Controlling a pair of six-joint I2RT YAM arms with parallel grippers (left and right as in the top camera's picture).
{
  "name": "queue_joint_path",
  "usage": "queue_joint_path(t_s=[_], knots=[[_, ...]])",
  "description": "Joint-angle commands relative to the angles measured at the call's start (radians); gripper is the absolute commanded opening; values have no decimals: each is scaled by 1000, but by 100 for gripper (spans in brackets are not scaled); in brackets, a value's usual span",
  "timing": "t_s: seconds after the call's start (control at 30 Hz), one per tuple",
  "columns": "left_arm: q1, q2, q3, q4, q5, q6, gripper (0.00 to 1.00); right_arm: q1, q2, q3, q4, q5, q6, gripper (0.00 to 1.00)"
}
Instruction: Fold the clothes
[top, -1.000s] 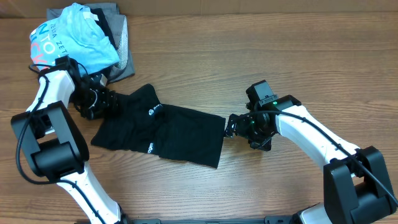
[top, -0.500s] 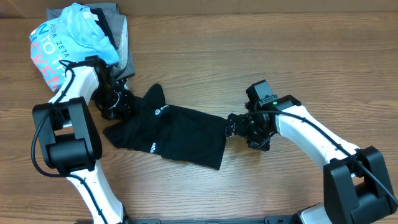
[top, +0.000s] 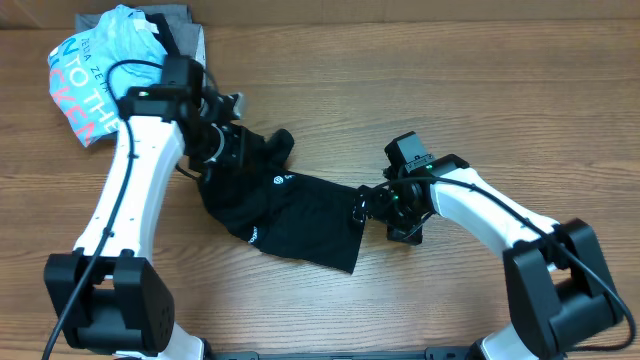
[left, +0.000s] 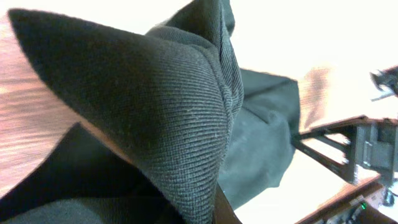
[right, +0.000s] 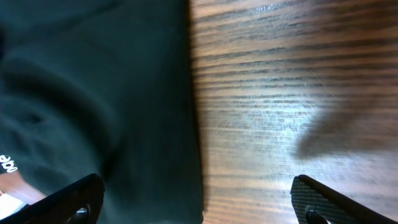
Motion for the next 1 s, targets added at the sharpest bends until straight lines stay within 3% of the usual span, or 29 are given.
queue_joint_path(t_s=[0.0, 0.23, 0.43, 0.6, 0.77, 0.87, 0.97], knots=[[-73, -4, -3, -26, 26, -62, 4, 3, 45, -9, 23, -71, 0, 100], [-238, -4, -3, -19, -5, -40, 4, 2, 53, -9, 51, -96, 0, 100], [-364, -3, -3, 24, -6, -111, 4, 2, 53, -9, 55, -101, 0, 100], [-427, 1, -3, 37, -119, -214, 9, -5, 53, -7, 55, -141, -16, 100], [-474, 26, -5, 53, -132, -223, 9, -39, 53, -7, 55, -168, -37, 99], [-504, 50, -5, 60, -132, -225, 22, -65, 53, -3, 50, -193, -47, 99], [-528, 84, -5, 66, -132, -250, 18, -109, 53, 23, 10, -238, -106, 99]])
